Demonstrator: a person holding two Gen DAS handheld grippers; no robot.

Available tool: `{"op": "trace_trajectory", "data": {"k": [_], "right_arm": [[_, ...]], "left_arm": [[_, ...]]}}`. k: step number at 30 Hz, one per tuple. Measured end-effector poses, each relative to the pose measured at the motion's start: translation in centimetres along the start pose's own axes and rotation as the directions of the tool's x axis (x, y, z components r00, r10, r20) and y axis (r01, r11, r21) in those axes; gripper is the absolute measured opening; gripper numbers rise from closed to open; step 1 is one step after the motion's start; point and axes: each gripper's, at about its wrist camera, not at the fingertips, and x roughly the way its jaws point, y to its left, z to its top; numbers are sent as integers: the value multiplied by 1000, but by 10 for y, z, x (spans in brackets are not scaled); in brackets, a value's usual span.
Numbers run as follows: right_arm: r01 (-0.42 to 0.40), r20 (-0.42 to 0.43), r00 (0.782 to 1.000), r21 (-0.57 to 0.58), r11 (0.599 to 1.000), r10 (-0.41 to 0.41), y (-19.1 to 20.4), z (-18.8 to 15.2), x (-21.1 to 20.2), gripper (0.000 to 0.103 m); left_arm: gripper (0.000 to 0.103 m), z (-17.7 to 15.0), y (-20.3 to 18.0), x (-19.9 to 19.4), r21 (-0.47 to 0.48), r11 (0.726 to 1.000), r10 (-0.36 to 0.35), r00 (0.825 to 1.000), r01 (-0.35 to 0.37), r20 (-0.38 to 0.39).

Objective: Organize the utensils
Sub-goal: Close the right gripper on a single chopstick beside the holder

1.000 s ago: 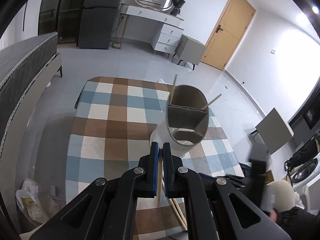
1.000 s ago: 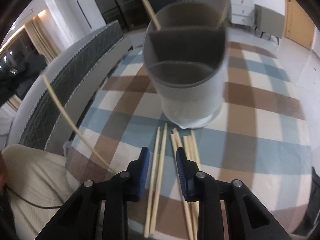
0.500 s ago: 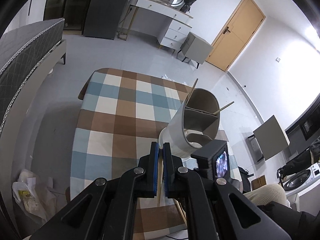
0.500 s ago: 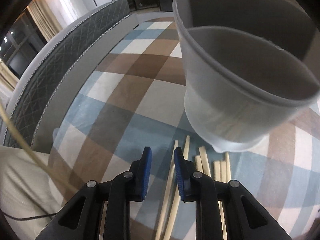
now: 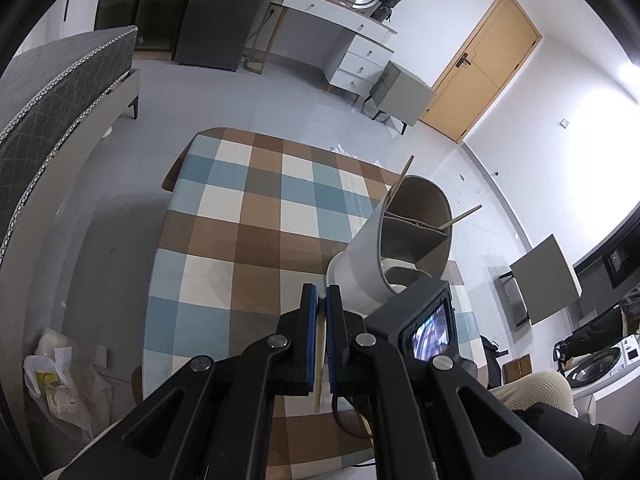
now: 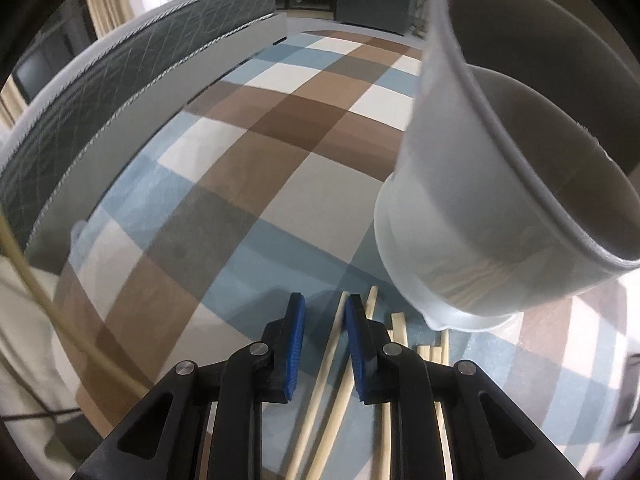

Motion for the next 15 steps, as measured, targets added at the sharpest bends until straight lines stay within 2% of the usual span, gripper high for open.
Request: {"op": "trace_trajectory", "data": {"k": [4,7,15], "right_arm": [[6,17,1000,3,1000,-6,0,-7,-4,18],[-7,17,1000,2,1000,6,4,-6,-4,5],[-64,27,998,59,996,62,1,-4,-3,4]], "left_arm": [[0,0,0,1,3,1000,9,1000,-9,0],[0,0,-1,1,9,1000,13,1000,-13,3],[0,1,2,0,-1,1000,17,1000,-17,6]]}}
